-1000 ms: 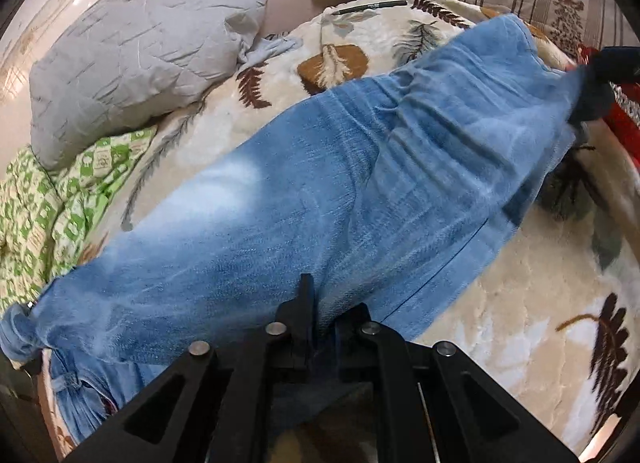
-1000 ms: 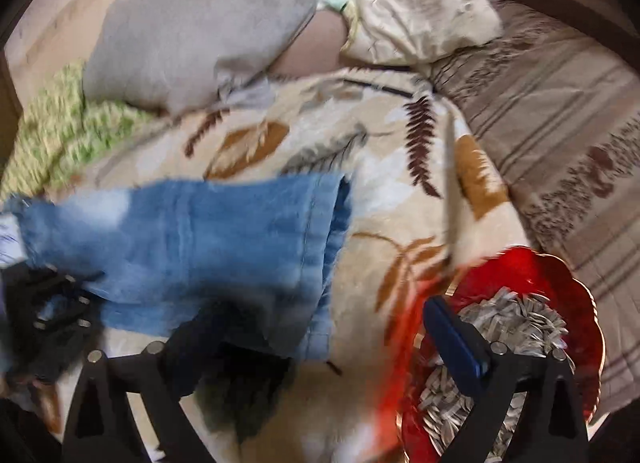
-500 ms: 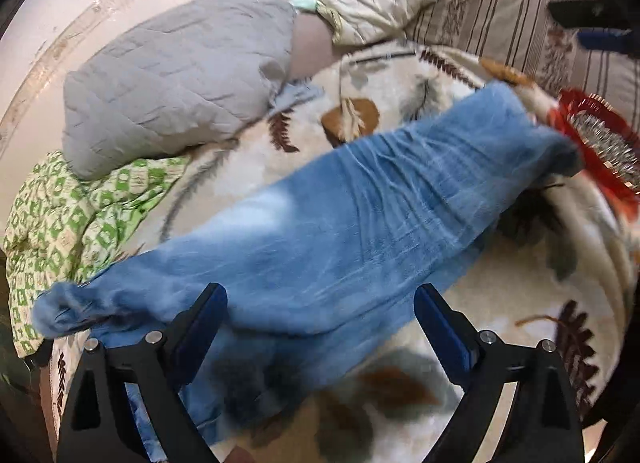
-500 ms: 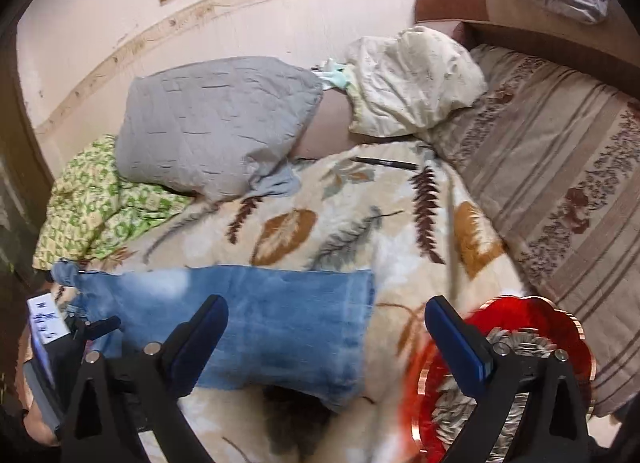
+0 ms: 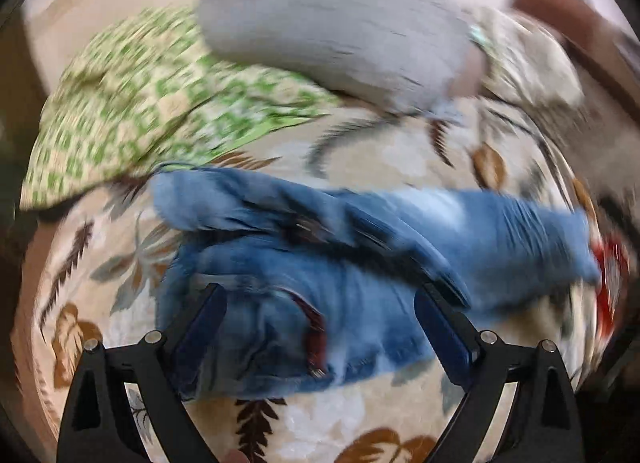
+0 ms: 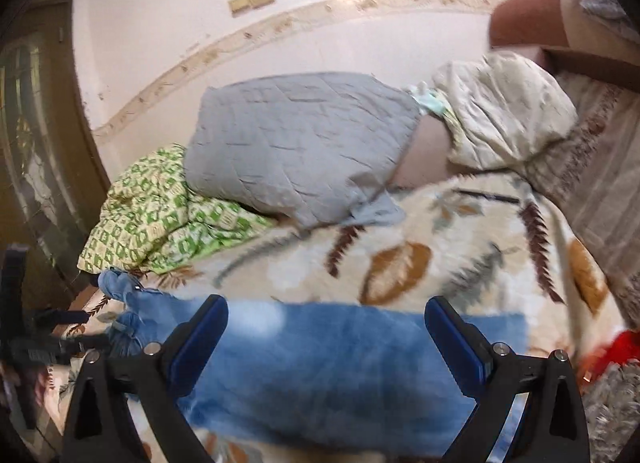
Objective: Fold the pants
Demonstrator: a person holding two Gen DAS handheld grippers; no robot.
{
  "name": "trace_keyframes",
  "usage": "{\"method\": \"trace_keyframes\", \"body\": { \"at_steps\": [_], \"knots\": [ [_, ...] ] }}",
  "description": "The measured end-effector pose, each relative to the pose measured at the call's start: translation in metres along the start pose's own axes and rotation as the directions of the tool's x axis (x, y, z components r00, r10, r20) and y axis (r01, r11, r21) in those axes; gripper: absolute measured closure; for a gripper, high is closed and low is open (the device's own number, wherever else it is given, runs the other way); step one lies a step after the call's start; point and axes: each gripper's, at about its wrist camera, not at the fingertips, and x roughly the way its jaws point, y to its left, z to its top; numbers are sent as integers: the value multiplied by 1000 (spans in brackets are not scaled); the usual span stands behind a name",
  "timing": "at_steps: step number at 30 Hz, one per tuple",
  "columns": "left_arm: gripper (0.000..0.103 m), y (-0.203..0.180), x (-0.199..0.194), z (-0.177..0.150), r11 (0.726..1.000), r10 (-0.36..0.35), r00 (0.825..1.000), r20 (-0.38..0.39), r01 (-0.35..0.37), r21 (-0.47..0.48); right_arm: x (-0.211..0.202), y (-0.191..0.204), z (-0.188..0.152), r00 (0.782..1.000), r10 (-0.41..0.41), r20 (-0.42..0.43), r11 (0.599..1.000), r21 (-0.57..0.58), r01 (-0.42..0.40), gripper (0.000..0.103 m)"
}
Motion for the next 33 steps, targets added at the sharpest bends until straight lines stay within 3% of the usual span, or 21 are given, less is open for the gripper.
{"method": "trace_keyframes", "body": {
  "at_steps": [2, 5, 9, 14, 15, 17, 18, 20, 27, 33],
  "knots": [
    [8, 11, 9, 9, 997, 17, 1000, -22, -19, -81, 6, 8, -3, 1000, 10, 8, 1000, -28, -9, 3],
    [8, 19, 25, 23, 976, -36, 999, -19, 31, -215, 11, 13, -6, 1000, 12, 2, 996, -83, -12, 3],
    [8, 23, 48, 36, 923, -69, 997, -33, 51, -382, 9, 5, -7, 1000, 2, 12, 996, -89, -1, 3],
    [8, 30, 70, 45, 867, -65, 997, -44, 34, -497, 17, -10, -10, 999, 32, -41, 997, -62, -35, 3],
    [13, 33, 71, 45, 851, -64, 997, -32, 38, -524, 19, -13, -11, 998, 36, -52, 998, -58, -39, 3],
    [45, 35, 74, 44, 838, -61, 997, -43, 28, -545, 25, -16, -14, 996, 34, -82, 998, -55, -39, 3],
    [60, 35, 76, 44, 840, -67, 996, -54, 27, -542, 25, -17, -15, 996, 35, -87, 998, -56, -40, 3],
    [75, 33, 74, 41, 855, -52, 997, -55, 16, -518, 27, -16, -16, 995, 42, -94, 997, -58, -48, 3],
    [85, 30, 48, 29, 897, -56, 997, -43, 31, -441, 26, 7, -23, 991, 85, -107, 985, -144, -100, 3],
    [86, 33, -2, 7, 887, -98, 993, 59, 114, -447, 22, 17, -27, 985, 133, -112, 972, -178, -151, 3]
  ]
}}
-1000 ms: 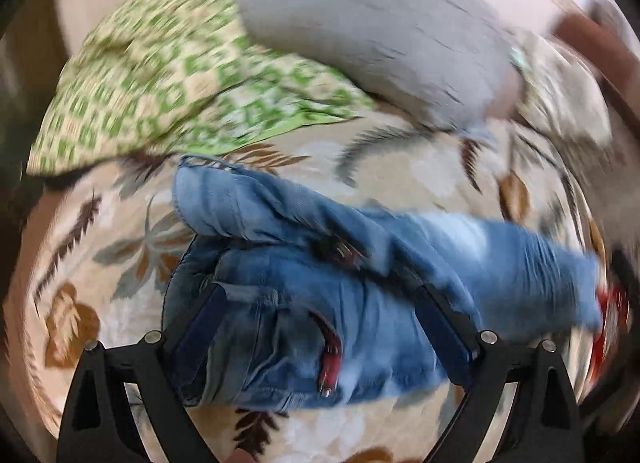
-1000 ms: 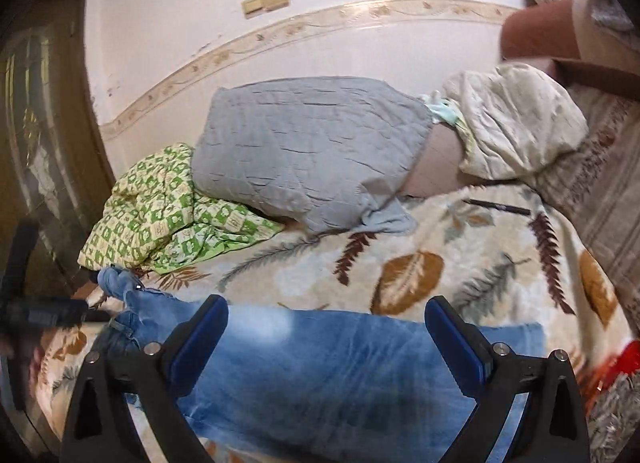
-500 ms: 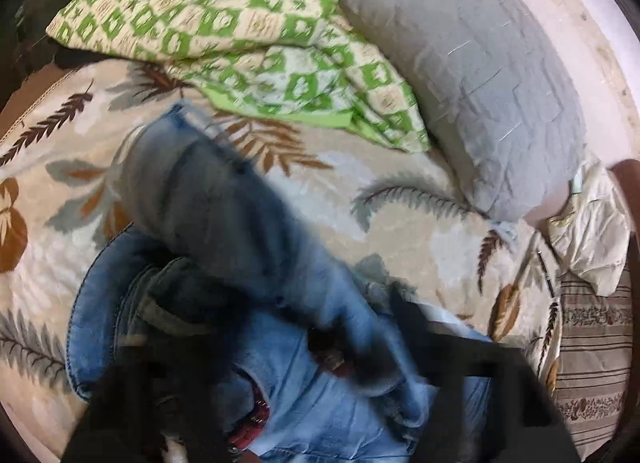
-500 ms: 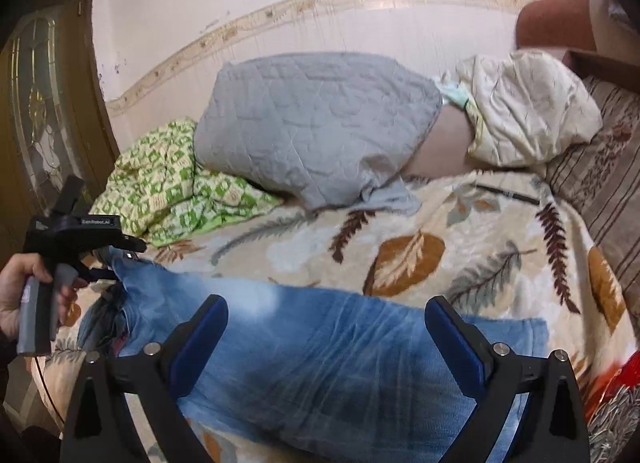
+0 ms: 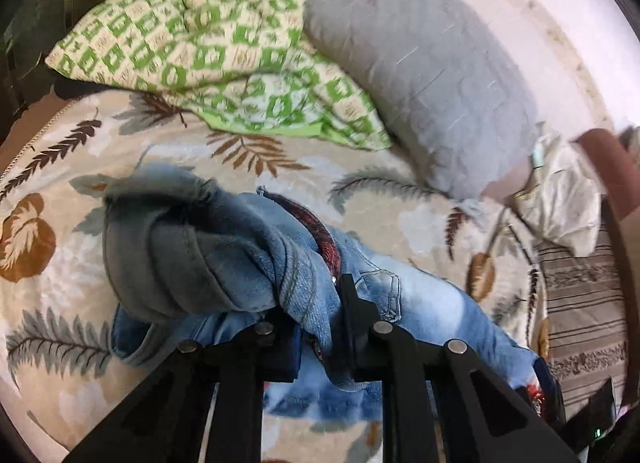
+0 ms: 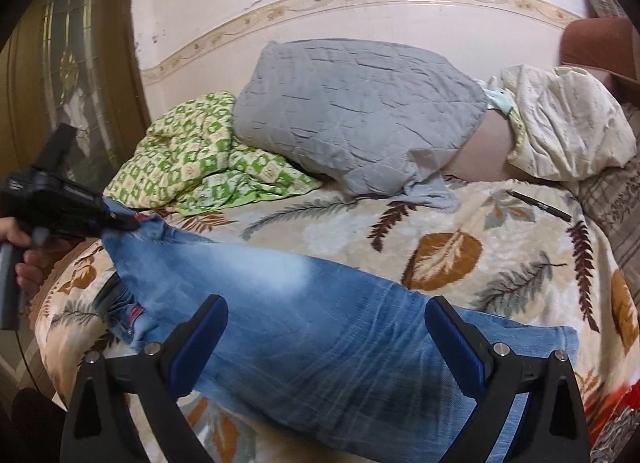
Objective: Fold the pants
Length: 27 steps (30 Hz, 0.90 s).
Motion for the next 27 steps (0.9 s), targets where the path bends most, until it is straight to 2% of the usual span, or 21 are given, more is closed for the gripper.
{"method": "trace_keyframes", "body": {
  "at_steps": [2, 5, 9, 12, 14, 15, 16, 17, 18, 21, 23, 24, 27],
  "knots": [
    [86, 7, -10, -15, 1000, -2, 1000, -7, 2, 8, -2, 2, 0, 1000, 13, 5, 1000, -8, -13, 3],
    [86, 31, -7, -42, 999, -10, 1000, 5, 10, -48, -5, 3, -1, 999, 37, 6, 999, -12, -37, 3],
    [86, 68, 24, -69, 991, -12, 1000, -11, 11, -132, -5, 4, -3, 999, 51, -10, 999, -15, -51, 3],
    [82, 84, 43, -77, 985, -18, 1000, -20, 15, -174, -3, 5, -5, 999, 46, -26, 999, -20, -46, 3],
    [74, 84, 46, -78, 986, -9, 1000, -21, 6, -164, -1, 4, -6, 998, 46, -34, 999, -18, -46, 3],
    [62, 83, 45, -77, 987, -1, 1000, -22, -3, -158, 1, 4, -6, 998, 46, -41, 999, -15, -46, 3],
    [35, 84, 41, -76, 987, 18, 999, -28, -22, -159, 2, 4, -6, 998, 44, -45, 999, -11, -45, 3],
    [20, 85, 34, -75, 986, 34, 999, -41, -41, -165, 3, 4, -6, 998, 43, -49, 999, -8, -43, 3],
    [0, 88, 26, -76, 984, 36, 998, -46, -44, -174, 4, 4, -6, 998, 43, -50, 999, -5, -43, 3],
    [0, 92, -12, -78, 991, 53, 999, -1, -53, -123, 3, 3, -6, 998, 44, -44, 999, 1, -44, 3],
    [0, 90, -40, -78, 994, 99, 994, 51, -96, -61, 1, 2, -4, 999, 39, -37, 999, 11, -38, 3],
    [0, 88, -55, -76, 990, 142, 985, 95, -141, -22, 0, 1, -4, 999, 40, -34, 999, 21, -40, 3],
    [0, 73, -81, -70, 980, 153, 965, 212, -176, 94, -11, -7, 0, 999, 43, -20, 996, 75, -41, 3]
  ]
}}
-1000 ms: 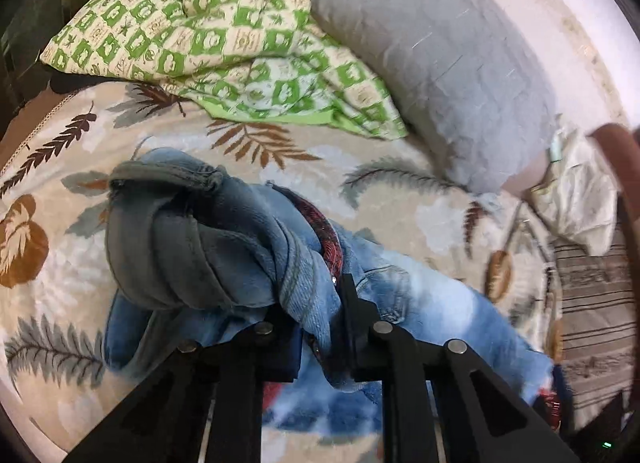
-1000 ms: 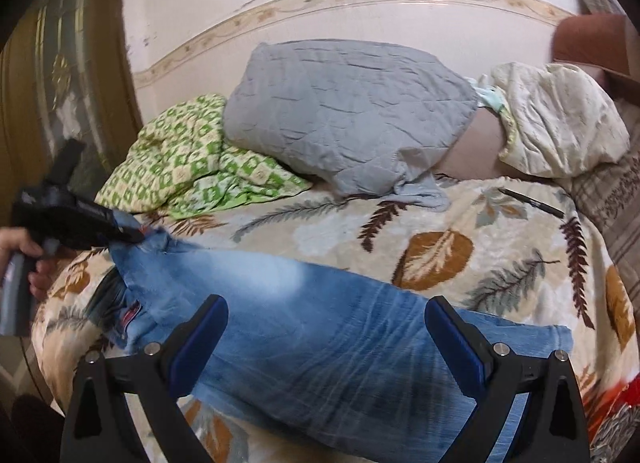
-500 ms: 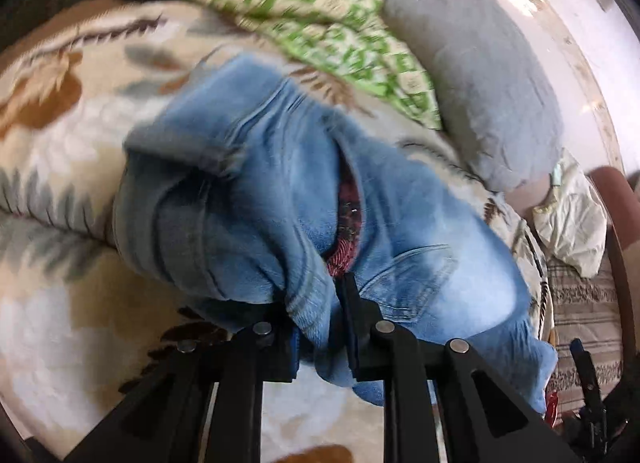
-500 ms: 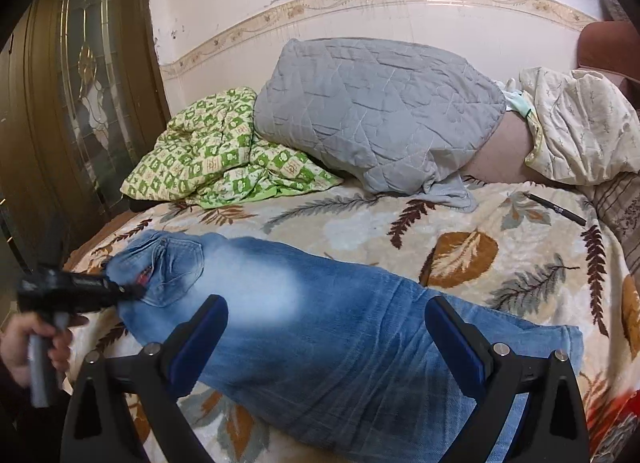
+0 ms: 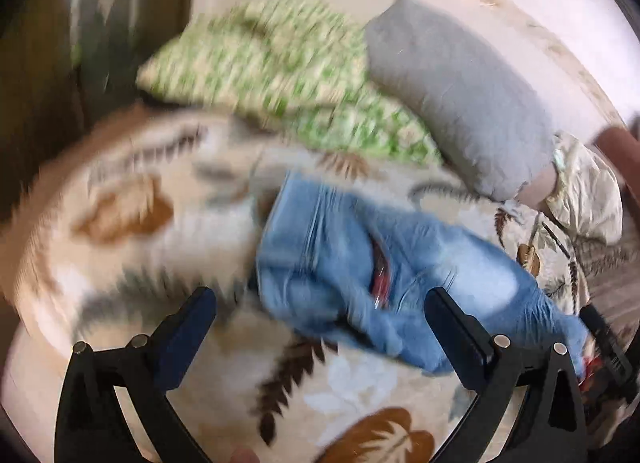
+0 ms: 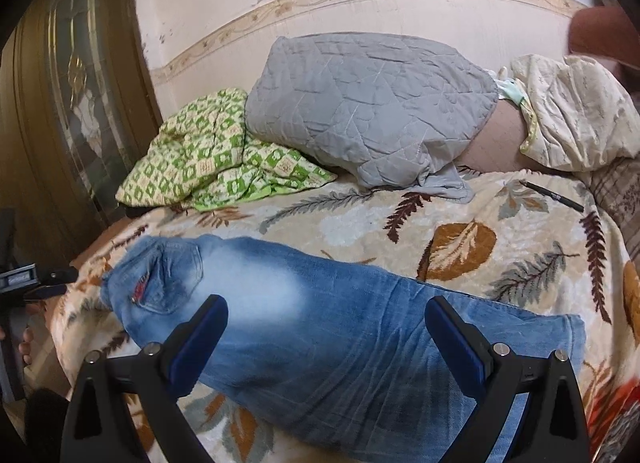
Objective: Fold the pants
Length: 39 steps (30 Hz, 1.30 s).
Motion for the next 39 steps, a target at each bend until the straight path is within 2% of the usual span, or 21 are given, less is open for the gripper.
{"method": "trace_keyframes", "body": {
  "at_steps": [2, 5, 7, 9, 11, 12, 14, 16, 18, 21, 23, 28, 31, 36, 39],
  "knots": [
    [0, -15, -2, 5, 997, -19, 999, 48, 15, 72, -13, -9, 3, 1000, -15, 5, 999, 51, 14, 3],
    [0, -48, 10, 7, 977, -100, 991, 89, 81, 197, -42, -37, 6, 999, -45, -4, 989, 141, 46, 3],
    [0, -73, 34, 6, 951, -143, 987, 71, 118, 285, -62, -62, 8, 994, -98, -49, 977, 186, 105, 3],
    [0, -95, 61, 0, 924, -146, 989, 26, 127, 360, -82, -88, 13, 985, -157, -70, 960, 223, 169, 3],
    [0, -108, 80, -6, 905, -133, 991, -17, 128, 406, -94, -116, 18, 979, -171, -112, 941, 277, 196, 2],
    [0, -113, 92, -10, 894, -125, 991, -43, 131, 428, -94, -127, 20, 978, -158, -136, 934, 300, 193, 2],
    [0, -117, 109, -12, 890, -87, 994, -66, 108, 443, -86, -153, 20, 968, -101, -229, 919, 352, 179, 2],
    [0, -113, 127, -9, 905, -37, 995, -95, 73, 420, -71, -176, 12, 948, -50, -313, 887, 423, 187, 2],
    [0, -103, 143, -2, 928, -20, 989, -146, 73, 366, -56, -194, -1, 929, 45, -367, 842, 515, 163, 2],
    [0, -96, 147, 4, 932, -42, 990, -134, 87, 351, -41, -207, -23, 907, 161, -390, 762, 633, 137, 2],
    [0, -96, 148, 6, 924, -44, 991, -125, 88, 372, -38, -205, -30, 907, 202, -370, 738, 667, 107, 2],
    [0, -98, 153, 6, 925, -36, 995, -95, 69, 373, -32, -178, -34, 901, 178, -396, 756, 641, 132, 2],
    [0, -99, 151, 5, 922, -28, 996, -86, 58, 383, -17, -170, -26, 894, 77, -442, 804, 557, 206, 2],
    [0, -92, 148, 7, 924, -49, 995, -90, 79, 374, 5, -182, -15, 885, 22, -464, 815, 521, 253, 2],
    [0, -82, 152, 11, 932, -4, 997, -78, 32, 361, 6, -178, -8, 903, 13, -430, 829, 509, 231, 2]
  ]
}}
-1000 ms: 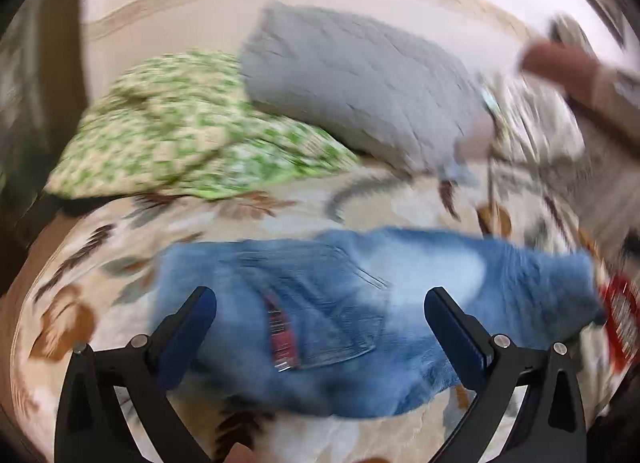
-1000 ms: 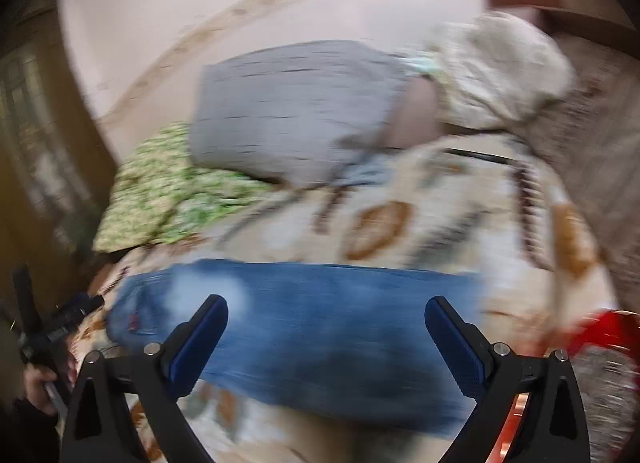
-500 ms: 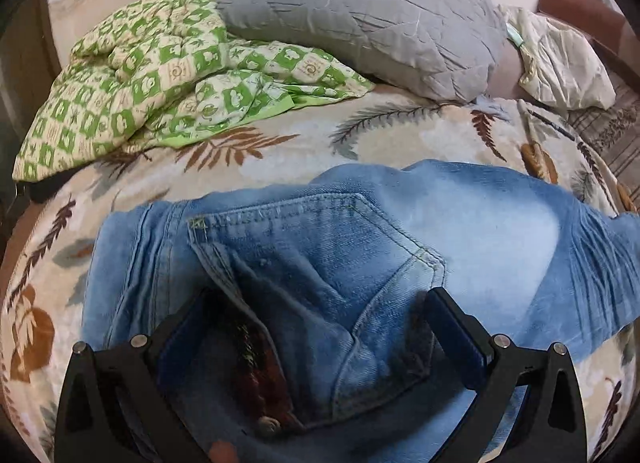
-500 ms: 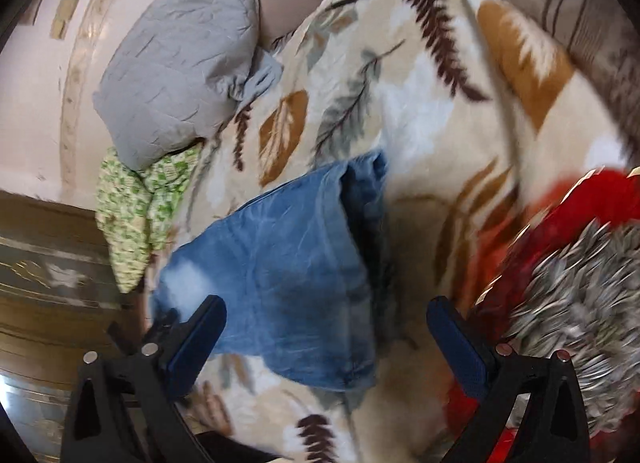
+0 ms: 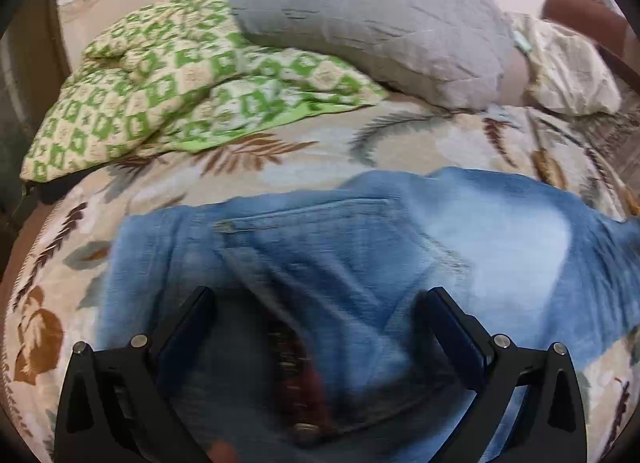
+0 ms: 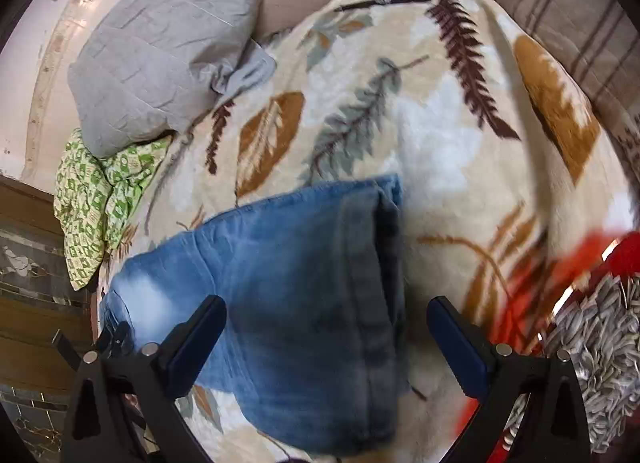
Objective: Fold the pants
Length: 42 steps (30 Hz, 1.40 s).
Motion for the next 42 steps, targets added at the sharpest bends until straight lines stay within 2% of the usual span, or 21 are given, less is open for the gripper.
{"method": "trace_keyframes", "body": {
  "at_steps": [2, 6, 9, 11, 14, 16, 18, 21, 28, 31, 33, 35, 41, 42],
  "knots": [
    [0, 7, 9, -1, 999, -33, 999, -29, 32, -13, -5, 11, 0, 1000, 3, 28, 1000, -30, -2, 2],
    [0, 4, 22, -3, 999, -4, 999, -36, 5, 36, -23, 30, -4, 996, -18, 87, 996, -84, 25, 2],
    [0, 0, 9, -1, 999, 14, 999, -43, -12, 51, -38, 42, -12, 993, -5, 122, 996, -87, 16, 2],
    [0, 0, -11, 1, 999, 15, 1000, -12, -15, 42, -51, 46, -29, 989, 8, 147, 997, -74, 3, 2],
    [0, -7, -47, 7, 999, -39, 996, 77, 36, 37, -64, 44, -60, 984, 40, 172, 999, -20, -38, 2],
    [0, -20, -63, 8, 993, -106, 987, 122, 100, 60, -69, 39, -86, 979, 49, 199, 997, 53, -61, 2],
    [0, -35, -71, 7, 984, -157, 978, 140, 144, 102, -70, 34, -106, 975, 90, 202, 985, 128, -117, 1],
    [0, -55, -75, 3, 969, -204, 968, 148, 179, 171, -63, 26, -131, 965, 137, 225, 946, 260, -195, 1],
    [0, -65, -71, -5, 960, -214, 968, 129, 184, 211, -21, -2, -129, 953, 133, 271, 870, 429, -243, 1],
    [0, -62, -71, -4, 961, -226, 965, 134, 199, 192, -5, -16, -127, 937, 158, 311, 821, 486, -300, 1],
    [0, -59, -70, -4, 962, -235, 963, 133, 210, 175, 4, -24, -124, 917, 195, 349, 780, 511, -360, 1],
    [0, -58, -69, -4, 961, -246, 961, 129, 224, 161, 12, -31, -117, 900, 211, 382, 756, 520, -398, 1],
    [0, -60, -61, -6, 962, -241, 964, 108, 223, 160, 33, -46, -97, 825, 300, 480, 667, 513, -541, 2],
    [0, -60, -60, -6, 962, -238, 966, 105, 220, 161, 38, -47, -95, 815, 319, 484, 650, 514, -560, 6]
  ]
}}
